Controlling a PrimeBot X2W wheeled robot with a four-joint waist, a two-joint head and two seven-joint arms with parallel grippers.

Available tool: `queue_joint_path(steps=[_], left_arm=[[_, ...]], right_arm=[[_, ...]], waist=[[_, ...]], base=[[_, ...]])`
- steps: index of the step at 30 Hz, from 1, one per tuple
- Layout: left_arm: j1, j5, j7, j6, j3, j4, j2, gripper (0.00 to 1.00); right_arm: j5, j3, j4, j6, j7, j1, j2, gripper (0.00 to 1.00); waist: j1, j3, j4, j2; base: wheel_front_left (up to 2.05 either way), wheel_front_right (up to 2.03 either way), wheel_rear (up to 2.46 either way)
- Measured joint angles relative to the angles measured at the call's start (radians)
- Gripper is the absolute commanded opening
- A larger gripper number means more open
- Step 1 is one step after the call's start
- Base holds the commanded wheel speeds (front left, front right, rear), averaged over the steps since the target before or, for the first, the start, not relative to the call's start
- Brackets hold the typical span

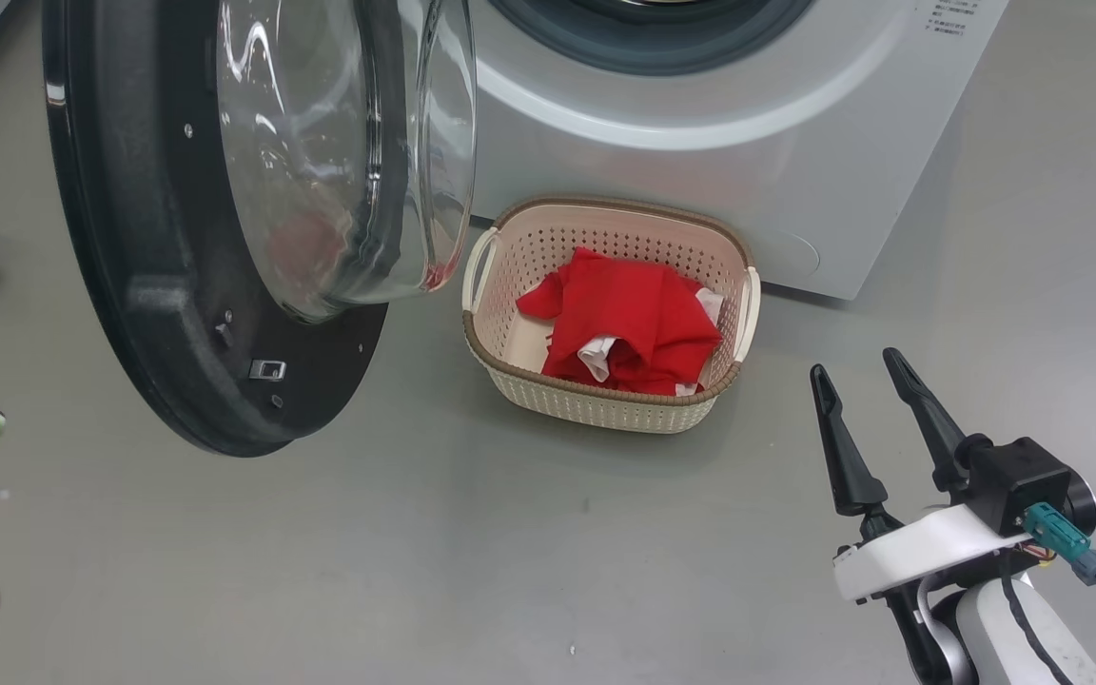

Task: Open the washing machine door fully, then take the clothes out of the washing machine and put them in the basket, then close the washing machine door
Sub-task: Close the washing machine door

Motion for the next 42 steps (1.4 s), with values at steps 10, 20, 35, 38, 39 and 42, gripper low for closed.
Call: queue_joint_path(steps=[10,20,35,38,39,42], left_arm=[[0.168,0.125,-0.299,-0.003,-0.12,-0.012,0.024,0.0],[0.234,0.197,-0.52,-0.004,-0.17,0.025,0.011,0.26],[0.278,0.301,-0.714,-0.004,-0.225,0.107,0.022,1.0],[0.278,0.312,-0.716,-0.005,-0.223,0.126,0.021,1.0],[0.278,0.312,-0.716,-0.005,-0.222,0.128,0.021,1.0],[0.278,0.313,-0.724,-0.005,-0.222,0.136,0.021,1.0]], right_arm=[[0.008,0.0,0.004,0.0,-0.007,0.0,0.0,1.0],[0.01,-0.003,0.009,0.0,-0.007,0.0,0.0,1.0],[0.016,-0.002,0.014,0.0,-0.008,0.0,0.005,1.0],[0.017,-0.002,0.014,0.0,-0.008,0.0,0.005,1.0],[0.017,-0.002,0.014,0.0,-0.008,0.0,0.005,1.0],[0.017,-0.002,0.014,0.0,-0.008,0.0,0.005,1.0]], waist=[[0.0,-0.006,0.001,0.0],[0.0,-0.011,0.002,0.0],[0.0,-0.017,0.002,0.0],[0.0,-0.017,0.002,0.0],[0.0,-0.017,0.002,0.0],[0.0,-0.017,0.001,0.0]], base=[[0.0,0.0,0.0],[0.0,0.0,0.0],[0.0,0.0,0.0],[0.0,0.0,0.0],[0.0,0.0,0.0],[0.0,0.0,0.0]])
